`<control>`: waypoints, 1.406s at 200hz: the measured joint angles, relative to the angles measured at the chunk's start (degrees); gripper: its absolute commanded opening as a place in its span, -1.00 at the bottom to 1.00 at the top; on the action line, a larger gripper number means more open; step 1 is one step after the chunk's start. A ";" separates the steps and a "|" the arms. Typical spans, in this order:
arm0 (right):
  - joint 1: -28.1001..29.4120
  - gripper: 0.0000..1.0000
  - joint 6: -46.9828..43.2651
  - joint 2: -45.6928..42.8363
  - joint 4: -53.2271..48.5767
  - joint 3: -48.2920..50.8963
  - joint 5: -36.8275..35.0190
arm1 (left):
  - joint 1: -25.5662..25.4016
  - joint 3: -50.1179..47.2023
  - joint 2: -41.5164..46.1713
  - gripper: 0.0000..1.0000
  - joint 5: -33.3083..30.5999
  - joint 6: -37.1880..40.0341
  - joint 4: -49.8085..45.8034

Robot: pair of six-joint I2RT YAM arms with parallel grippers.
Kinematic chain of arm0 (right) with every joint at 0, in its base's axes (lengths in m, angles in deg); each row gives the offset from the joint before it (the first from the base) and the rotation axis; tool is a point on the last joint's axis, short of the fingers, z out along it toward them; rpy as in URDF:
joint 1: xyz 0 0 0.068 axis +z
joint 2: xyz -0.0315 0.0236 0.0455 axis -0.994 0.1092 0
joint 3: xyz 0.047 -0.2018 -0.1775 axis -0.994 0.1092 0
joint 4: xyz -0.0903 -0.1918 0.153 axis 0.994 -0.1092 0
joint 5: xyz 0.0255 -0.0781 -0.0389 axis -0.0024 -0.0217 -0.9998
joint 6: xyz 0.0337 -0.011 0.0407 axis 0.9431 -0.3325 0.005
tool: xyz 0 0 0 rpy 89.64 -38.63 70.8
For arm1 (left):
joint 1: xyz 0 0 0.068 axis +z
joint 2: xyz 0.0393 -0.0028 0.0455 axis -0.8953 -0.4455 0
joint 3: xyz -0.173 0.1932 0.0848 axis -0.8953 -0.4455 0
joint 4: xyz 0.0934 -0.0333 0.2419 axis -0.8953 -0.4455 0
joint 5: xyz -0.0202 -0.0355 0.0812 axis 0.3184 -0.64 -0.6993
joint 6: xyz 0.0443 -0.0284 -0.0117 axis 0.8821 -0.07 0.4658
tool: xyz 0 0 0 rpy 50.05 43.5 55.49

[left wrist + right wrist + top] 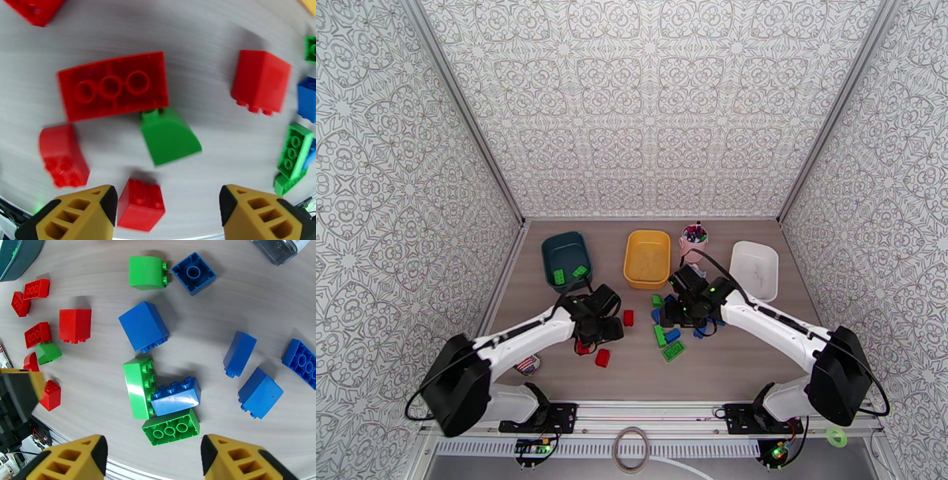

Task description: Sort the legos into containers by color

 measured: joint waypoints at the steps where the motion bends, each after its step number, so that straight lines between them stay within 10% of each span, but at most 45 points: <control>1: 0.00 0.35 0.02 0.00 0.02 0.00 0.00 | 0.04 0.04 -0.37 0.35 0.09 -0.09 0.09; 176: 0.00 0.26 0.22 0.79 0.20 -1.92 1.03 | 3.30 4.76 -10.05 -0.34 1.88 -0.39 3.89; 281: 0.11 0.22 -0.72 10.05 2.99 -11.89 7.28 | 7.89 10.88 0.33 -0.36 3.80 5.09 -0.76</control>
